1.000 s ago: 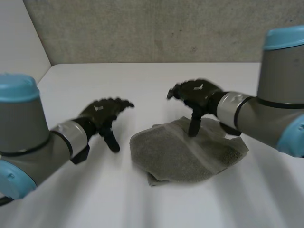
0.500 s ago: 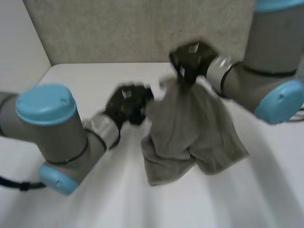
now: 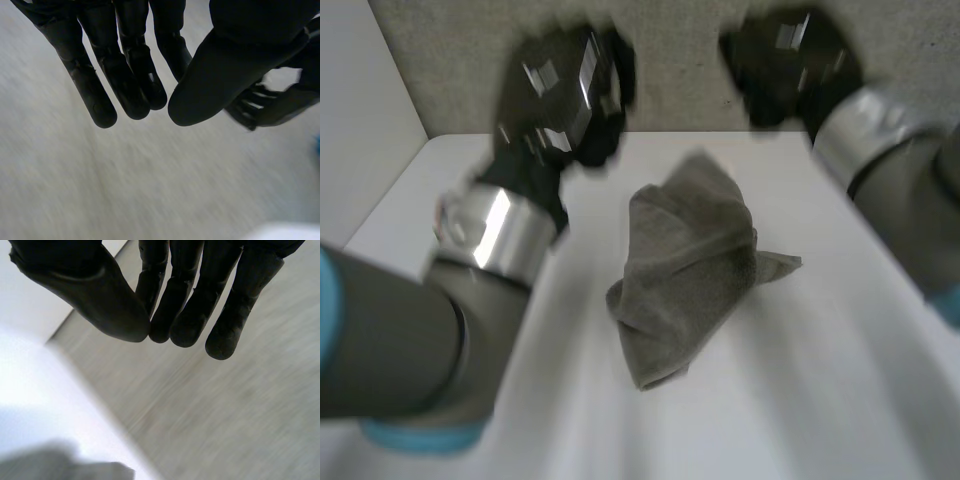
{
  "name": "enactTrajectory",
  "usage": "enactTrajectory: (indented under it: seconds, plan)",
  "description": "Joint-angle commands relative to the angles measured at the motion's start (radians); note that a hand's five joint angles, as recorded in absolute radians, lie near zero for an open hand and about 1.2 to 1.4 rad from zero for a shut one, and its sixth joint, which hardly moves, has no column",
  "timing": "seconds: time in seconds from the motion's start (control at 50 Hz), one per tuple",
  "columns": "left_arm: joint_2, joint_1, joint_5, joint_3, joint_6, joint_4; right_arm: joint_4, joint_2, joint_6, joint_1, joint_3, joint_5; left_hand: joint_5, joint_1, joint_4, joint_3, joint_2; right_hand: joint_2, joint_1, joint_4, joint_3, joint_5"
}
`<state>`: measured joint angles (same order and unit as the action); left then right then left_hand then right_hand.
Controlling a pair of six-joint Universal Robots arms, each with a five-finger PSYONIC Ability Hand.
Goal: Fold the towel.
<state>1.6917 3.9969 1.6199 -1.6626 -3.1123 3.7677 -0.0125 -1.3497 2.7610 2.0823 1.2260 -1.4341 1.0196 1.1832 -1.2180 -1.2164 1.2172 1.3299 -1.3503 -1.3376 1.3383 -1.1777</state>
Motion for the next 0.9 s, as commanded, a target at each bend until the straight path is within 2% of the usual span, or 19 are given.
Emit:
enactTrajectory:
  seconds: [0.02, 0.04, 0.06, 0.08, 0.1, 0.12, 0.14, 0.16, 0.2, 0.24, 0.32, 0.36, 0.58, 0.76, 0.86, 0.9]
  plan:
    - [0.071, -0.002, -0.066, -0.164, -0.058, -0.005, -0.171, 0.061, -0.346, -0.043, 0.22, 0.014, 0.197, 0.208, -0.173, -0.174, 0.174, 0.066, -0.046, -0.059, 0.058, -0.044]
    - [0.083, 0.01, -0.067, -0.167, -0.071, -0.005, -0.158, 0.067, -0.359, -0.054, 0.245, 0.012, -0.021, -0.01, 0.045, 0.044, -0.044, -0.215, 0.235, 0.222, -0.223, 0.237]
    - [0.083, 0.01, -0.068, -0.167, -0.071, -0.005, -0.158, 0.067, -0.359, -0.054, 0.245, 0.012, -0.023, -0.013, 0.047, 0.046, -0.047, -0.217, 0.238, 0.225, -0.226, 0.24]
    - [0.095, 0.027, -0.066, -0.167, -0.084, -0.006, -0.132, 0.069, -0.347, -0.062, 0.268, 0.012, -0.291, -0.28, 0.315, 0.313, -0.314, -0.592, 0.613, 0.6, -0.601, 0.615]
    - [0.095, 0.027, -0.066, -0.167, -0.085, -0.006, -0.132, 0.069, -0.346, -0.062, 0.268, 0.012, -0.294, -0.283, 0.317, 0.316, -0.317, -0.596, 0.616, 0.604, -0.604, 0.618]
    - [0.103, 0.045, -0.066, -0.166, -0.095, -0.006, -0.1, 0.07, -0.324, -0.064, 0.285, 0.012, -0.48, -0.469, 0.503, 0.502, -0.503, -0.762, 0.782, 0.77, -0.77, 0.784]
    - [0.109, 0.057, -0.066, -0.164, -0.106, -0.003, -0.068, 0.069, -0.293, -0.067, 0.299, 0.011, -0.537, -0.526, 0.561, 0.559, -0.56, -0.845, 0.865, 0.853, -0.853, 0.867]
    - [0.109, 0.057, -0.066, -0.164, -0.106, -0.003, -0.067, 0.069, -0.293, -0.067, 0.299, 0.011, -0.537, -0.526, 0.561, 0.56, -0.56, -0.846, 0.866, 0.853, -0.854, 0.868]
    - [0.117, 0.077, -0.066, -0.164, -0.115, 0.0, -0.018, 0.072, -0.221, -0.071, 0.329, 0.014, -0.604, -0.593, 0.628, 0.627, -0.627, -1.062, 1.082, 1.069, -1.07, 1.084]
    - [0.12, 0.082, -0.066, -0.164, -0.115, 0.003, 0.008, 0.073, -0.186, -0.064, 0.346, 0.015, -0.669, -0.658, 0.693, 0.691, -0.692, -1.155, 1.176, 1.163, -1.164, 1.178]
    - [0.134, 0.088, -0.064, -0.166, -0.111, 0.009, 0.074, 0.073, -0.13, -0.056, 0.382, 0.014, -0.775, -0.764, 0.799, 0.797, -0.798, -1.155, 1.176, 1.163, -1.164, 1.178]
    - [0.152, 0.093, -0.063, -0.164, -0.112, 0.006, 0.158, 0.081, -0.094, -0.051, 0.418, 0.02, -0.813, -0.802, 0.837, 0.835, -0.836, -1.155, 1.176, 1.163, -1.164, 1.178]
    - [0.244, 0.102, -0.064, -0.163, -0.105, -0.016, 0.358, 0.193, -0.092, -0.051, 0.412, 0.029, -0.89, -0.879, 0.913, 0.912, -0.913, -1.131, 1.151, 1.138, -1.139, 1.153]
    - [0.344, 0.097, -0.064, -0.102, -0.1, -0.049, 0.336, 0.336, -0.093, -0.05, 0.254, 0.021, -0.939, -0.929, 0.963, 0.962, -0.963, -1.048, 1.069, 1.056, -1.057, 1.071]
    - [0.42, 0.088, -0.064, -0.048, -0.103, -0.084, 0.302, 0.428, -0.095, -0.045, 0.144, 0.018, -0.931, -0.92, 0.955, 0.953, -0.954, -0.919, 0.939, 0.927, -0.927, 0.941]
    - [0.439, 0.087, -0.064, -0.037, -0.104, -0.095, 0.287, 0.478, -0.104, -0.039, 0.078, 0.014, -0.925, -0.914, 0.949, 0.947, -0.948, -0.782, 0.802, 0.79, -0.79, 0.804]
